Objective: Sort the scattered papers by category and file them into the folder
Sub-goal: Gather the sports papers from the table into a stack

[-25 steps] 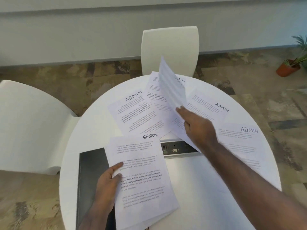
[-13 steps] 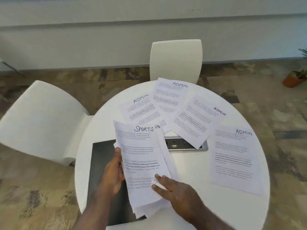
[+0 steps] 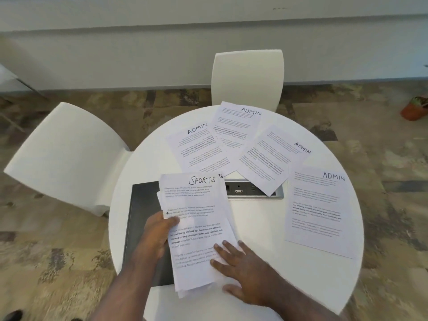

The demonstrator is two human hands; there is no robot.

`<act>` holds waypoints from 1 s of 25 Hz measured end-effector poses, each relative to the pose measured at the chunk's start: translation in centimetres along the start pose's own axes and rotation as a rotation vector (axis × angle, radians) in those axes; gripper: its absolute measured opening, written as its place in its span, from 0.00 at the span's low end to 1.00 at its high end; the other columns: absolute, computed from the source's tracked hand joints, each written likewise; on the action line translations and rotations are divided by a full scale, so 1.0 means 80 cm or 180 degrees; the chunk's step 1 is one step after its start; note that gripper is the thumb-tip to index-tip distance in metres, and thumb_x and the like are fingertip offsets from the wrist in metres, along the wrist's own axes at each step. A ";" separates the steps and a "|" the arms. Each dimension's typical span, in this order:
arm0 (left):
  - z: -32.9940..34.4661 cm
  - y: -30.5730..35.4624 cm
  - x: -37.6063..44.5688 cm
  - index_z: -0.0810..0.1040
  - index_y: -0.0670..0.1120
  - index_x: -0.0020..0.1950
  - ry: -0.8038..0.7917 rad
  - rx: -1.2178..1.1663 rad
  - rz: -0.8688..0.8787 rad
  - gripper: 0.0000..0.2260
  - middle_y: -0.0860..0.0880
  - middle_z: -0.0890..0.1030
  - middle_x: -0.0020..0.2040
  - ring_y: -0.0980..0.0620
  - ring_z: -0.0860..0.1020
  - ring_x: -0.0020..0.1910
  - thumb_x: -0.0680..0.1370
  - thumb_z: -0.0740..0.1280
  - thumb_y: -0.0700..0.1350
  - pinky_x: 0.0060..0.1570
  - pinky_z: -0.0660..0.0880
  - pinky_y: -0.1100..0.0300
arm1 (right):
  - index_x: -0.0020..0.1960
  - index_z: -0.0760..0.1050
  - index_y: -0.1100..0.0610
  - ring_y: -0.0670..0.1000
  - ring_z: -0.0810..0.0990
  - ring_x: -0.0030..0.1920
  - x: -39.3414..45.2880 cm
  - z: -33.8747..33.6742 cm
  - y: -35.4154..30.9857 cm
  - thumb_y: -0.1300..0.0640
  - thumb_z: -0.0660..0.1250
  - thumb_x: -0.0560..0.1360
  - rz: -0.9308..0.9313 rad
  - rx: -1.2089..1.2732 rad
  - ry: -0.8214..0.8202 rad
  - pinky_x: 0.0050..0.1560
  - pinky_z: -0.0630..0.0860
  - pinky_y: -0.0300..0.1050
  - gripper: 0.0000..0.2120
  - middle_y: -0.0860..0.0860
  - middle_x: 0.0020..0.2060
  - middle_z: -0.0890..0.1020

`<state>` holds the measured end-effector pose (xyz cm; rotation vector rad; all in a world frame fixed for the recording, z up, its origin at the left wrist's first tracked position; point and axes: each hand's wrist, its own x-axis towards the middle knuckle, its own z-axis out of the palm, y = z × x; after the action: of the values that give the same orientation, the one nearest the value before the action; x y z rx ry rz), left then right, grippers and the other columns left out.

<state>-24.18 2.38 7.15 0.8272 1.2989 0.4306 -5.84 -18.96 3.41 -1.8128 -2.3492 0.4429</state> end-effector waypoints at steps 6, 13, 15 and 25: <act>-0.002 0.021 -0.011 0.83 0.41 0.56 -0.0700 -0.0176 0.0297 0.13 0.37 0.84 0.57 0.36 0.84 0.54 0.72 0.71 0.35 0.46 0.82 0.46 | 0.81 0.45 0.48 0.41 0.53 0.77 0.029 -0.047 0.049 0.40 0.73 0.71 0.2415 0.3348 0.0831 0.75 0.52 0.39 0.50 0.41 0.78 0.54; 0.039 0.051 -0.031 0.79 0.43 0.60 -0.1141 -0.0048 0.0654 0.17 0.39 0.84 0.58 0.36 0.82 0.57 0.71 0.71 0.34 0.49 0.82 0.45 | 0.68 0.75 0.55 0.58 0.80 0.63 0.016 -0.086 0.093 0.55 0.75 0.70 0.2205 0.6100 0.0411 0.60 0.78 0.56 0.27 0.57 0.63 0.81; 0.051 0.051 -0.034 0.73 0.47 0.65 -0.1162 -0.0056 0.0809 0.25 0.43 0.83 0.60 0.38 0.82 0.58 0.71 0.71 0.31 0.50 0.81 0.43 | 0.65 0.77 0.55 0.57 0.81 0.61 0.011 -0.086 0.089 0.61 0.76 0.70 0.2347 0.5772 0.0463 0.61 0.77 0.57 0.24 0.55 0.60 0.83; 0.080 0.053 -0.027 0.81 0.42 0.58 -0.1055 0.0160 0.1054 0.20 0.43 0.85 0.56 0.42 0.83 0.57 0.67 0.76 0.32 0.58 0.80 0.48 | 0.51 0.84 0.44 0.50 0.85 0.53 0.003 -0.121 0.089 0.62 0.75 0.72 0.2310 0.4436 0.1768 0.55 0.80 0.48 0.15 0.46 0.51 0.86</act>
<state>-17.94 1.76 12.00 1.1115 0.8709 0.4988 3.45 -15.65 10.31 -1.5277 -0.5231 1.0735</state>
